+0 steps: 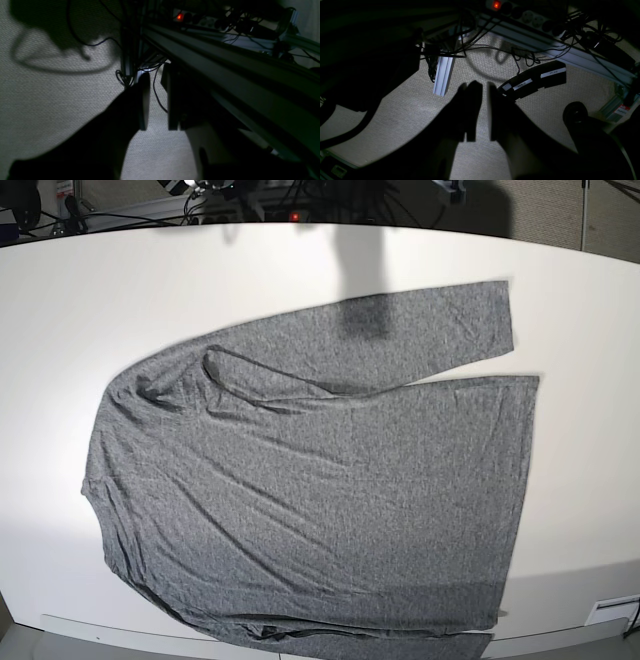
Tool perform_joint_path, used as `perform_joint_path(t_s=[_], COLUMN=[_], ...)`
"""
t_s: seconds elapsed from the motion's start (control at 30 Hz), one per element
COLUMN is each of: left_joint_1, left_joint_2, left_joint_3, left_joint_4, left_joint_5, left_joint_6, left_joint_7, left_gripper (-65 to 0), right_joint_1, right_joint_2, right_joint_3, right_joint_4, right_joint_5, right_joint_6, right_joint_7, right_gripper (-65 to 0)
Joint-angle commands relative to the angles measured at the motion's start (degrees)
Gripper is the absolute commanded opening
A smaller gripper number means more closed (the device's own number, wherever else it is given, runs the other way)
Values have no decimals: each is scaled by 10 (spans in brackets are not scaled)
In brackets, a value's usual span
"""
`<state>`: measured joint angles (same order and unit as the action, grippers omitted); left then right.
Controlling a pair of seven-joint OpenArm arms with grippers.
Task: Fold the T-shirt properly
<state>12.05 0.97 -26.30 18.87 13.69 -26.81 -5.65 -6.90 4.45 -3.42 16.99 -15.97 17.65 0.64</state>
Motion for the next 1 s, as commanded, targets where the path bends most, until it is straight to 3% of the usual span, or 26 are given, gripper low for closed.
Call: perform_joint_path(t_s=[0.0,0.73,0.97], left_joint_1=[3,3,17], left_joint_2=[0,0,0], left_joint_3=[-1,-1,-1], left_joint_4=[2,2,8], left_joint_5=[-2,-2,-2], left_joint_6=[-6,-6,-6], left_joint_7=[-4,-17,-20], left_gripper=[-523,-523,-523], right_joint_1=[-3,-3,-14], right_joint_2=[2,2,23], right_joint_3=[0,0,0], right_joint_4=[4,4,4], right_joint_5=[1,1,1], right_joint_6=[3,3,12], right_joint_7=[6,4,4], right_gripper=[-562,-562,-562])
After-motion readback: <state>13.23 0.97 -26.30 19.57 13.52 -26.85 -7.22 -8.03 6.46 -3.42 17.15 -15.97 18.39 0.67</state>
